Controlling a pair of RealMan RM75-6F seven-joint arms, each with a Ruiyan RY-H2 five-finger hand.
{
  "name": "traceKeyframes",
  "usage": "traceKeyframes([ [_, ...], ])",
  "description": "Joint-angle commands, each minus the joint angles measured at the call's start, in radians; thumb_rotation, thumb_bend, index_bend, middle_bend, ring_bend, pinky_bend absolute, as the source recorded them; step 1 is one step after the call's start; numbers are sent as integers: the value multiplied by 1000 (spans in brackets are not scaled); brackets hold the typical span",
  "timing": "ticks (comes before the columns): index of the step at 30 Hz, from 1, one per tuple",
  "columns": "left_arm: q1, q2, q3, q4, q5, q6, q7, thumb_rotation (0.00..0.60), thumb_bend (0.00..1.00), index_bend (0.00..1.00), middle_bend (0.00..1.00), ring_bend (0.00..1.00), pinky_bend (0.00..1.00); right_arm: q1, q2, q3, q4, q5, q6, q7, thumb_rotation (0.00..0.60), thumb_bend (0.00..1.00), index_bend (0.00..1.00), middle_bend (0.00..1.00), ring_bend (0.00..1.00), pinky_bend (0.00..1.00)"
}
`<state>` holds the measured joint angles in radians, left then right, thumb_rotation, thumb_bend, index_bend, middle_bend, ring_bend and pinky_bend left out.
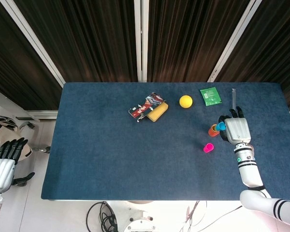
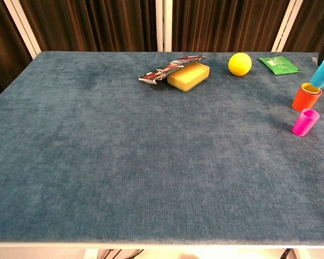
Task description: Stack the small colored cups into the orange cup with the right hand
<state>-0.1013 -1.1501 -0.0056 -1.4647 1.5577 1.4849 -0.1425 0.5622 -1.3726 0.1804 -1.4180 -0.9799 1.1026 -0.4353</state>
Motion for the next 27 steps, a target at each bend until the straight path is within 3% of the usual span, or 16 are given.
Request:
traceKeyframes([
  [1,-1,0,0,1,-2,-3,-1,600,120,45,43,0,0,3,-16,3,21,0,-7,5,600,327,492,501,128,0],
  [10,-7,0,-3,6,-9,-15,-6,600,120,45,43,0,0,23,-53,9,63,19,-46,-8,600,327,491,495,128,0],
  [12,-8,-1,-2,9,-13,-22,-11,600,121,45,43,0,0,26,-52,8,62,26,-57,-13,600,319,438,468,123,0],
  [16,-8,-2,-2,13,-15,-24,-16,600,120,45,43,0,0,22,-36,13,45,18,-57,3,600,250,221,303,41,0],
  [18,-8,-2,-3,14,-13,-20,-17,600,121,46,43,0,0,17,-17,16,27,7,-52,19,600,232,170,261,10,0],
  [22,-7,-1,-3,11,-10,-16,-15,600,120,45,43,0,0,-5,23,14,-38,-37,-6,38,600,230,161,250,2,0],
  [27,-7,-2,-2,4,-7,-13,-7,600,120,46,43,0,0,-44,97,-39,-178,-162,36,66,600,230,191,285,2,0],
])
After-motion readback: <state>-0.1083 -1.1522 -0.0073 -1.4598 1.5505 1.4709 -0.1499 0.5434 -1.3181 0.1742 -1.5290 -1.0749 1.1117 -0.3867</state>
